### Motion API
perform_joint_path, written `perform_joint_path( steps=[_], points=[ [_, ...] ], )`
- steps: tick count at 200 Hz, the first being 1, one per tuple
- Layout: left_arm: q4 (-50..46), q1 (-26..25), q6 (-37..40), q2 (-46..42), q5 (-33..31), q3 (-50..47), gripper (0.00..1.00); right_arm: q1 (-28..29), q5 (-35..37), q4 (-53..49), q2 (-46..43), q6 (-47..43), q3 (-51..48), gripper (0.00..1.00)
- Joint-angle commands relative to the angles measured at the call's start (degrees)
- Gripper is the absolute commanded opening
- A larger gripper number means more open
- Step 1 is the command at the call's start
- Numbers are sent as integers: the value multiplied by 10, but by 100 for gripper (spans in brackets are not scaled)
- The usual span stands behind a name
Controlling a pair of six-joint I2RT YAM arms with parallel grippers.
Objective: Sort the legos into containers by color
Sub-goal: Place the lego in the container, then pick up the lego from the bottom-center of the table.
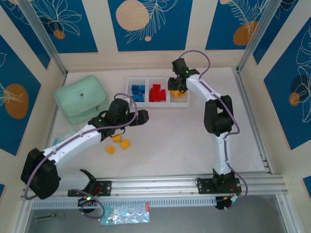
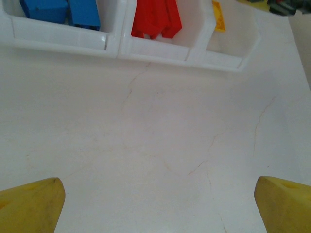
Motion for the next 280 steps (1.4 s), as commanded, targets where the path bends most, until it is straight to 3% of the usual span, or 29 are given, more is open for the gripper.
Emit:
perform_joint_path(
  steps=[1,57,120,182,280],
  points=[
    [-34,5,9,-41,-25,-7,100,23,-18,9,-96,6,-72,52],
    [-108,14,-11,-151,-68,-71,100,132,-83,45,-238,25,-272,61],
    [-228,19,-55,-277,-128,-108,100,293,-149,104,-262,10,-384,73],
    [-295,21,-92,-343,-163,-114,100,376,-175,148,-170,-7,-348,79],
    [-343,23,-119,-375,-189,-112,100,408,-150,175,-55,12,-259,88]
  ],
)
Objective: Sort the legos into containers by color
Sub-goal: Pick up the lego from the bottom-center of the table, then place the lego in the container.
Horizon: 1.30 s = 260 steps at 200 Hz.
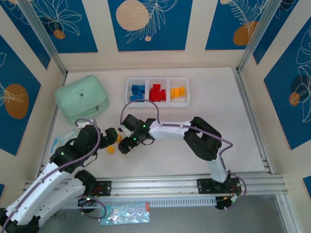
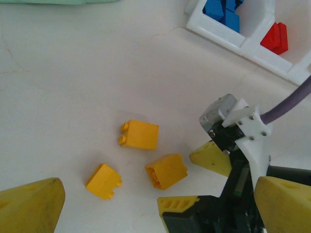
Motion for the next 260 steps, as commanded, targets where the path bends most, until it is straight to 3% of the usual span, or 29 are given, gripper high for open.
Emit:
perform_joint_path(
  steps=[1,29,98,137,172,203,260],
  points=[
    [-24,7,-11,-8,-17,0,100,5,7,4,25,5,25,88],
    [-29,7,-10,-10,-20,0,100,9,23,-3,45,0,47,82],
    [-21,7,-3,-11,-12,2,100,1,21,-13,-5,5,25,47],
    [-4,7,10,-1,5,13,100,-29,24,-26,-82,21,-9,42],
    [40,8,37,36,43,22,100,-107,26,-65,-154,46,-34,40],
    [103,7,70,106,102,39,100,-222,41,-92,-194,55,-35,40],
    [216,8,108,231,168,79,100,-374,92,-102,-116,22,63,40]
  ],
)
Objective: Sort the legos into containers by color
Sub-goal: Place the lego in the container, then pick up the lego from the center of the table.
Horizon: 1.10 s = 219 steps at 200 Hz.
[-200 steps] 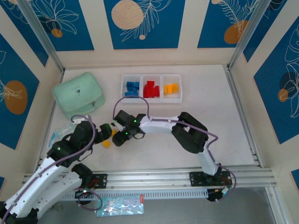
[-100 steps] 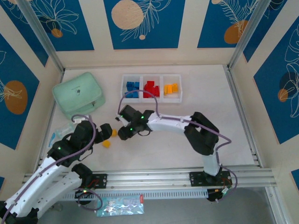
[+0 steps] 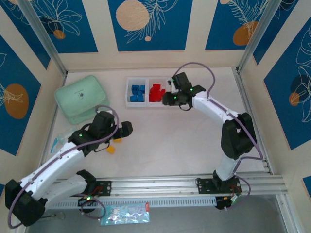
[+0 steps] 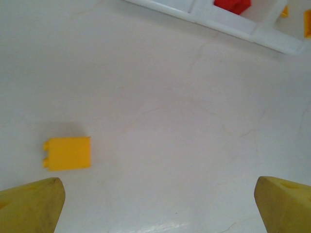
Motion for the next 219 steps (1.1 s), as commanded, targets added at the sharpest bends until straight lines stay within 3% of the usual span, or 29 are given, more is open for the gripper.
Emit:
perform_joint_path(
  steps=[1,44,73,97,143,181,219],
  points=[
    [67,5,29,36,43,35,100,-29,28,-12,48,-16,59,40],
    [106,6,37,98,52,63,100,-76,66,-40,177,-37,205,40],
    [107,7,41,116,47,75,100,-92,60,-64,230,-40,282,54],
    [103,8,43,113,42,75,100,-88,56,-61,223,-50,292,62],
    [78,13,30,81,33,63,100,-48,19,-36,119,-38,191,68],
    [12,20,17,29,10,44,100,39,5,-14,30,-19,67,70],
    [-64,27,3,-45,-23,19,100,148,-16,-1,8,27,-8,75]
  ],
)
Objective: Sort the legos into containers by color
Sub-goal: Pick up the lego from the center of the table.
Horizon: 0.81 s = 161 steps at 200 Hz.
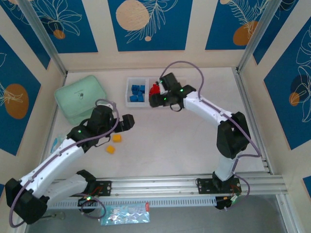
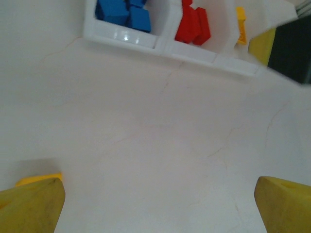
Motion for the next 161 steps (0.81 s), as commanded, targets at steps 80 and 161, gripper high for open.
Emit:
perform_joint_path(
  steps=[80,161],
  points=[
    [-192,15,-63,-155,-87,-28,100,195,-117,90,115,-19,-5,81],
    [-232,17,-93,-212,-120,-41,100,220,-131,113,226,-127,63,84]
  ],
)
